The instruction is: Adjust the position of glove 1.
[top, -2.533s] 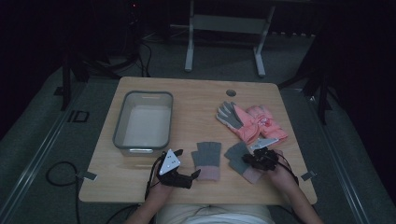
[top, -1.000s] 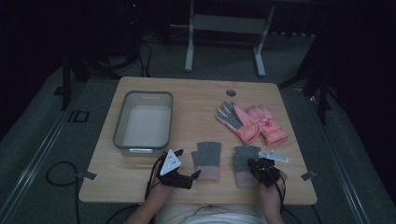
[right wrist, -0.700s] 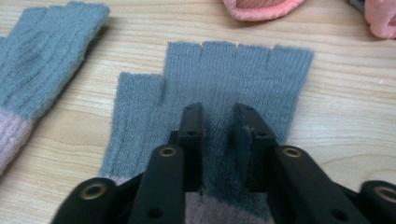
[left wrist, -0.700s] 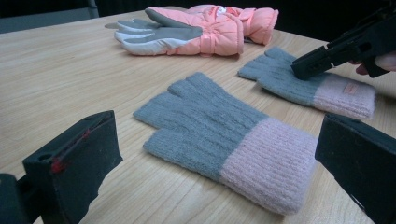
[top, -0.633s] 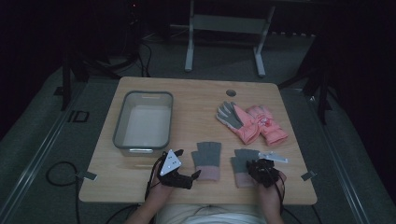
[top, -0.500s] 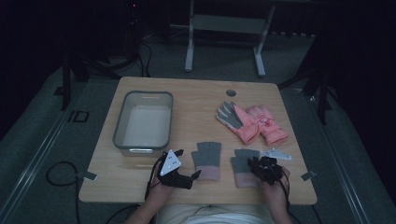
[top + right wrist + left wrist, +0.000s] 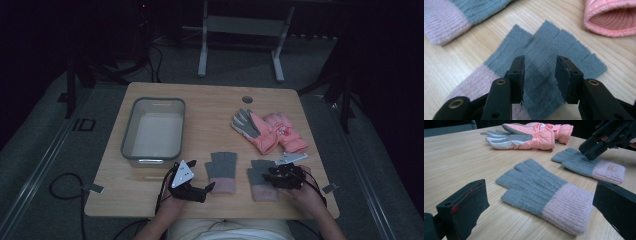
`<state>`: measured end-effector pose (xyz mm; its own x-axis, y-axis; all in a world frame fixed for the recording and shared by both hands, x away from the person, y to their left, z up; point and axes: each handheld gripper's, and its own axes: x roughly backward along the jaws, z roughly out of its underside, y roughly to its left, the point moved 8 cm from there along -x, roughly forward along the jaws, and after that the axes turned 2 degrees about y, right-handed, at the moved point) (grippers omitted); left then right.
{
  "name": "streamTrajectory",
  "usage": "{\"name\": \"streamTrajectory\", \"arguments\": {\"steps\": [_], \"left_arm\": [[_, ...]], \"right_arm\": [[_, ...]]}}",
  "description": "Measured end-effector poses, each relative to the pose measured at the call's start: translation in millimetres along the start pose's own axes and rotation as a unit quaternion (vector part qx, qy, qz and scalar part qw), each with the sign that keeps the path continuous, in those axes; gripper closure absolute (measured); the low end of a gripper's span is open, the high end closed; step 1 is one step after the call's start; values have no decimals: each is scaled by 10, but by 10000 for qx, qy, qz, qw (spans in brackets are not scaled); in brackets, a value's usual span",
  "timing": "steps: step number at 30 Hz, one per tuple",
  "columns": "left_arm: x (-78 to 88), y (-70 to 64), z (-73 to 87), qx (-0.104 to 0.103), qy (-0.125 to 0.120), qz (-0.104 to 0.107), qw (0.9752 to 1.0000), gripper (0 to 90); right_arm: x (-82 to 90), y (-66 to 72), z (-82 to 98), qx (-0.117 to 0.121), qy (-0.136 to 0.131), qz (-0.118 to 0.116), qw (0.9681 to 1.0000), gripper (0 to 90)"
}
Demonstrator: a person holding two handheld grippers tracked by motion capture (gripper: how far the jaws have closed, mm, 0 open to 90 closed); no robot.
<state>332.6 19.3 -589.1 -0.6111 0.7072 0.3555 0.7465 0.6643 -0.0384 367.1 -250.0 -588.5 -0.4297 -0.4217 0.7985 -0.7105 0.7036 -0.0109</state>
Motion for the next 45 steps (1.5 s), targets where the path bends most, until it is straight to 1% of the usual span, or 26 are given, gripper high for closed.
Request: {"name": "streamTrajectory", "arguments": {"steps": [2,3,8,9,11,13,16,18,19,22,23,24,25,26,28,30,32,34,35,36,38,40,43,45], "left_arm": [[0,0,0,-3,2,3,10000,0],[0,0,0,-1,1,4,10000,0],[1,-1,-1,-1,-10,3,10000,0],[0,-2,0,-6,-3,2,10000,0],[0,-2,0,-7,-4,1,10000,0],[0,-1,0,0,-6,1,10000,0],[0,0,0,8,-4,11,10000,0],[-1,0,1,7,4,18,10000,0],[-1,0,1,10,9,20,10000,0],[-1,4,0,37,1,29,10000,0],[1,7,0,55,-2,32,10000,0],[1,9,-1,74,-5,38,10000,0],[3,14,0,82,-3,42,10000,0],[4,16,0,99,-7,52,9999,0],[3,20,0,111,-5,78,9999,0],[6,21,-1,113,-19,86,9999,0],[7,15,-4,116,-52,102,9999,0],[10,8,-8,133,-90,141,9998,0],[10,7,-7,130,-84,144,9998,0],[10,9,-5,106,-69,153,9998,0],[8,9,-5,129,-65,189,9997,0],[13,14,-7,166,-88,199,9996,0],[18,7,-7,121,-105,218,9996,0],[21,-1,-9,97,-130,160,9997,0]], "right_arm": [[-7,11,-24,-48,-45,-55,10000,592],[-11,12,-26,-58,-52,-45,10000,592],[-67,4,50,-106,77,23,9999,592],[-81,3,75,-147,106,16,9998,596],[-93,2,95,-210,58,40,9998,621],[-101,6,97,-194,41,136,9997,666],[-117,8,91,-241,-16,212,9995,744],[-120,6,88,-280,-39,274,9992,815],[-124,9,83,-368,-47,326,9988,833],[-123,21,76,-498,-47,419,9979,851],[-106,20,60,-685,-68,397,9968,855],[-83,16,31,-777,-125,397,9961,856],[-59,19,2,-788,-150,420,9959,856],[-11,22,-57,-766,-246,471,9956,856],[113,48,-217,-795,-452,470,9947,856],[236,70,-406,-724,-666,507,9939,856],[332,107,-593,-690,-831,471,9930,856],[386,155,-760,-590,-932,470,9928,856],[406,199,-858,-551,-1003,429,9925,856],[410,229,-912,-508,-1035,392,9926,856],[393,326,-1060,-415,-1105,299,9926,856],[346,412,-1168,-309,-1144,207,9927,856],[235,518,-1257,-316,-1133,75,9930,856],[150,574,-1276,-367,-1103,-1,9932,855]]}}
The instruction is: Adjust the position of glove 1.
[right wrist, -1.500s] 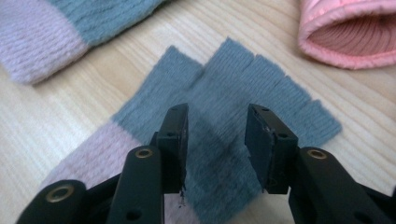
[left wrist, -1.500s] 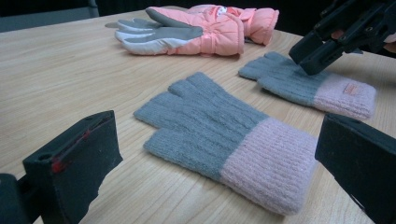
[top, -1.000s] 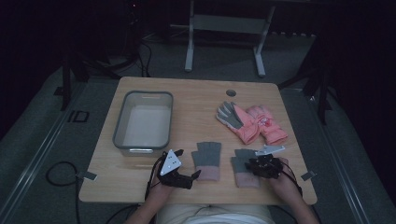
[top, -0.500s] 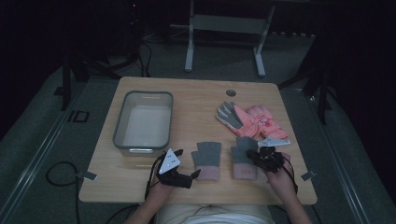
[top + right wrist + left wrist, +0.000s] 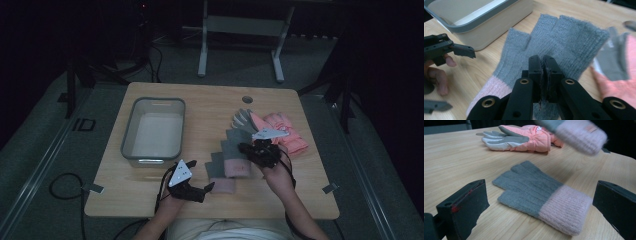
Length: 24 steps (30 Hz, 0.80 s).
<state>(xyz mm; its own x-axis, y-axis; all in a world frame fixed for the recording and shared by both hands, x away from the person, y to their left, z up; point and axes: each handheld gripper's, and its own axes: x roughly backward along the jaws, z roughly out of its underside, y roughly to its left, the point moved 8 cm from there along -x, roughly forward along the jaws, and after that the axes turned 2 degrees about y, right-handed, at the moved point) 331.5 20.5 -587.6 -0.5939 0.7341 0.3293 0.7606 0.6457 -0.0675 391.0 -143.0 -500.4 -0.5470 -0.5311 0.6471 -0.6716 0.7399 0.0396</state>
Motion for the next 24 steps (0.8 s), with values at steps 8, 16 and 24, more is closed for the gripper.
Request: {"name": "streamTrajectory", "arguments": {"steps": [8,16,24], "left_arm": [[4,-27,1,-85,-8,23,10000,0],[1,-26,3,-29,11,81,10000,0],[-8,-26,6,-35,67,84,9999,0]], "right_arm": [[-344,218,200,-185,310,-275,9990,855],[-569,303,390,-212,611,-336,9973,853],[-650,312,509,-352,754,-382,9958,848]]}}
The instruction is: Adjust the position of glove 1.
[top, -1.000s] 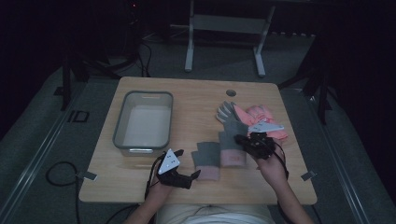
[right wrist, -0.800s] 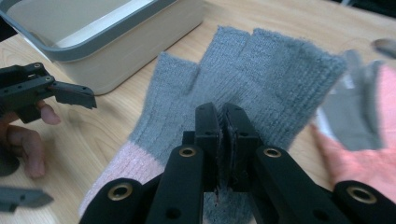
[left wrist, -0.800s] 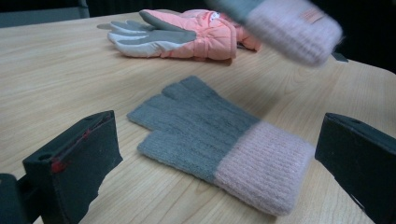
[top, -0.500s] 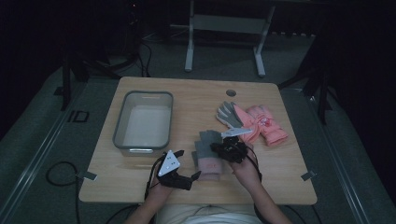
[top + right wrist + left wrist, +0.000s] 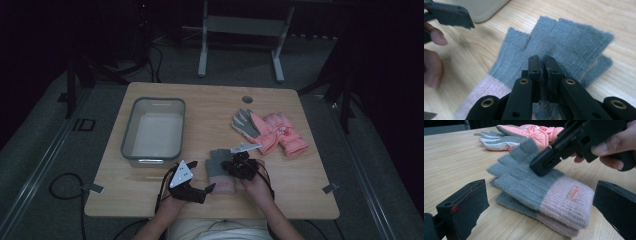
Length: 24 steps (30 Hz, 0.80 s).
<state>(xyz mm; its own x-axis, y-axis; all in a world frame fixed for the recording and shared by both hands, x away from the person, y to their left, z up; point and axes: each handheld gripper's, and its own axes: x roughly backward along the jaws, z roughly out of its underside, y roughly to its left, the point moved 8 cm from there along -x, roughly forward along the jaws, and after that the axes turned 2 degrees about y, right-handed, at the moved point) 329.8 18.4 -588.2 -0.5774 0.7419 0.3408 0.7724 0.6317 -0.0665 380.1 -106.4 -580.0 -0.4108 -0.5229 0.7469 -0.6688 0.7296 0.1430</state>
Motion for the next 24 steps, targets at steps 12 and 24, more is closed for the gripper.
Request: {"name": "streamTrajectory", "arguments": {"steps": [12,24], "left_arm": [[-22,-14,15,-93,162,21,9998,0],[-18,-27,4,-385,377,16,9985,0]], "right_arm": [[-127,-32,124,-132,74,1,9999,795],[2,-70,75,-191,-170,-69,9996,646]]}}
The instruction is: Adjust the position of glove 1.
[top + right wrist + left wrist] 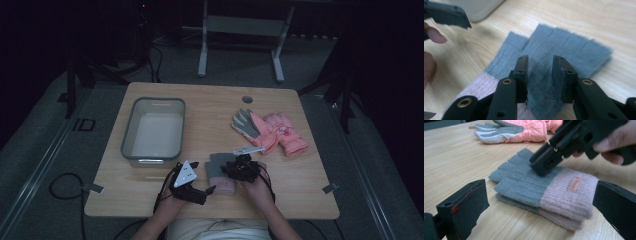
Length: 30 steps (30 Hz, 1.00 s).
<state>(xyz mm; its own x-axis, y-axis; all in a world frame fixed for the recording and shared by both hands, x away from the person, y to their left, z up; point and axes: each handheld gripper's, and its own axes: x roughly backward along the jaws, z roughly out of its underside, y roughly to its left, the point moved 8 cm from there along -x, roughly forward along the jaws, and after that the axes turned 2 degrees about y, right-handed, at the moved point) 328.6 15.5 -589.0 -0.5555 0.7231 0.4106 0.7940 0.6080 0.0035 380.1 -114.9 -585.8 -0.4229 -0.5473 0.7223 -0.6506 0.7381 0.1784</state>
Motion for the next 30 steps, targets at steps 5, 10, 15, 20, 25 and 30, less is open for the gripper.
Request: {"name": "streamTrajectory", "arguments": {"steps": [5,10,15,20,25,30], "left_arm": [[6,-45,-50,-33,390,-14,9992,13],[-51,-208,-62,-457,889,280,9946,38],[-97,-349,-96,-1005,984,590,9883,116],[-174,-431,-99,-1462,1067,863,9797,216],[-271,-479,9,-1936,1323,907,9679,292],[-294,-466,51,-2358,1395,542,9602,295]], "right_arm": [[195,-193,-149,-87,-238,172,9995,629],[275,-354,-263,-69,-316,196,9993,616],[211,-465,-297,-196,-216,111,9995,597],[57,-498,-292,-265,-37,50,9996,538],[-102,-543,-210,-375,209,106,9990,480],[-197,-584,-124,-438,297,143,9985,427]]}}
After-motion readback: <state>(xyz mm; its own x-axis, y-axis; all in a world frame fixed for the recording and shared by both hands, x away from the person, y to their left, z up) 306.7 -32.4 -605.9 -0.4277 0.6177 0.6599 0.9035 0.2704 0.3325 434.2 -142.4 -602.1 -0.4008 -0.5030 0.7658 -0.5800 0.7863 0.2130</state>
